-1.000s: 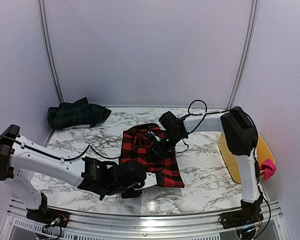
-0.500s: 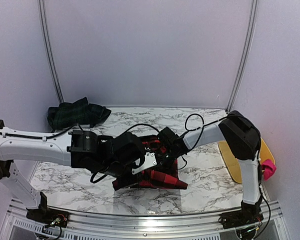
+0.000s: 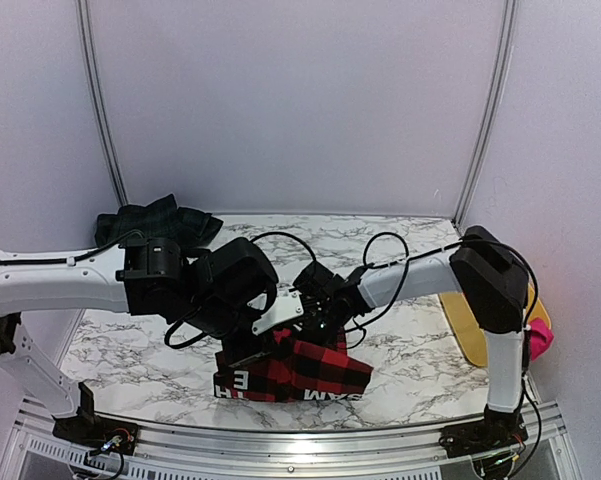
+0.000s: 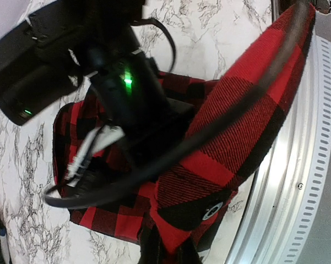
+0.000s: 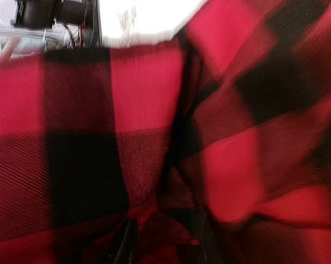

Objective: Fold and stack the mixed laundry pile
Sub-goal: Fold the 2/3-rectangle-folded T-shirt at the center of the board.

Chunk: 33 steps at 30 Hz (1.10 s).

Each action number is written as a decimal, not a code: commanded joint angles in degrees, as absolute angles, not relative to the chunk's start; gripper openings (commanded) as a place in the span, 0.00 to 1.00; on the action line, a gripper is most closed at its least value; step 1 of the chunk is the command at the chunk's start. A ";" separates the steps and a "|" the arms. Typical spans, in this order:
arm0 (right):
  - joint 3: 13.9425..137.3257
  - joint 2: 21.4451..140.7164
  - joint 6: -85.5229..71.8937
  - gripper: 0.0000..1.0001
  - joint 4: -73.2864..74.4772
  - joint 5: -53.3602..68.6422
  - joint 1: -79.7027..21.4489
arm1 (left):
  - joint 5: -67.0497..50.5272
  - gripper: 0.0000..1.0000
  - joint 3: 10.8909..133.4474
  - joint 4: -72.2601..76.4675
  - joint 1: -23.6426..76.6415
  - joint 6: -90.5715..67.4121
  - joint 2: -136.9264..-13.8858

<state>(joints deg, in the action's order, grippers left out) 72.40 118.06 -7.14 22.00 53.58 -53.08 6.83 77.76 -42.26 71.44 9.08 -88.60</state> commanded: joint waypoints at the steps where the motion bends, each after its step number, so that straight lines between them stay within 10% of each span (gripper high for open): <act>1: 83.37 115.86 -2.95 0.37 30.62 51.27 -47.54 | 2.40 0.00 76.03 -42.75 70.89 9.49 -85.25; 25: 98.86 136.70 -8.70 0.25 26.23 48.04 -38.23 | -9.55 0.00 84.73 -39.08 50.81 22.03 -101.23; 33: 103.05 133.80 -8.09 0.35 28.55 45.43 -35.66 | -9.91 0.00 92.38 -38.74 45.03 27.04 -111.87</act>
<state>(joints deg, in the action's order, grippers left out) 99.68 135.90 -8.93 25.12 48.95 -37.39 -8.75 89.10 -40.18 47.51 23.09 -108.22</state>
